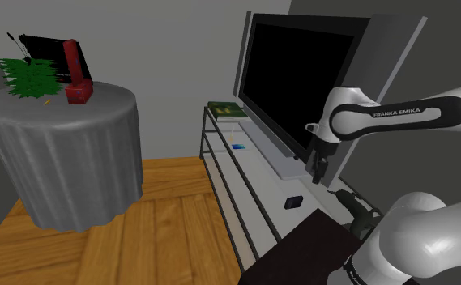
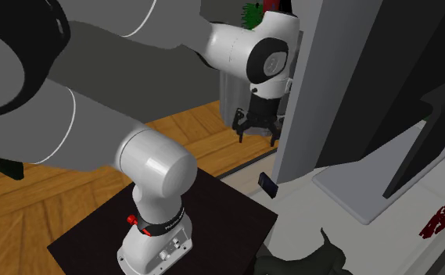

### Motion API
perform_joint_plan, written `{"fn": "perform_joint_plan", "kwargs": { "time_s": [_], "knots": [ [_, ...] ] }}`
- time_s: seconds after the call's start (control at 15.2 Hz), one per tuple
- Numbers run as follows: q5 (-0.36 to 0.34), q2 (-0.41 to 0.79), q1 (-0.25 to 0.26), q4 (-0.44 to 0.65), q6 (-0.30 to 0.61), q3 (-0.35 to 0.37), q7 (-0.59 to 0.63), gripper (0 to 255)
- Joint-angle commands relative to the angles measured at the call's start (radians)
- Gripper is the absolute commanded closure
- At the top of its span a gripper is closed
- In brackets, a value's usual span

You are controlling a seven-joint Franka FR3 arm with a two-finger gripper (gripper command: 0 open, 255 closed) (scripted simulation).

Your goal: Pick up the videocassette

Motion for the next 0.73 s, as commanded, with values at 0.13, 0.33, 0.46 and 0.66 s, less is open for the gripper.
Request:
{"fn": "perform_joint_plan", "kwargs": {
  "time_s": [0.13, 0.33, 0.46, 0.66],
  "knots": [
    [-0.057, 0.15, 0.008, -0.014, 0.161, -0.094, -0.131, 0],
    [-0.068, 0.286, 0.017, -0.006, 0.286, -0.151, -0.237, 0],
    [-0.052, 0.39, 0.019, 0.007, 0.372, -0.176, -0.318, 0],
    [0.005, 0.554, 0.052, 0.039, 0.497, -0.228, -0.453, 0]
  ]
}}
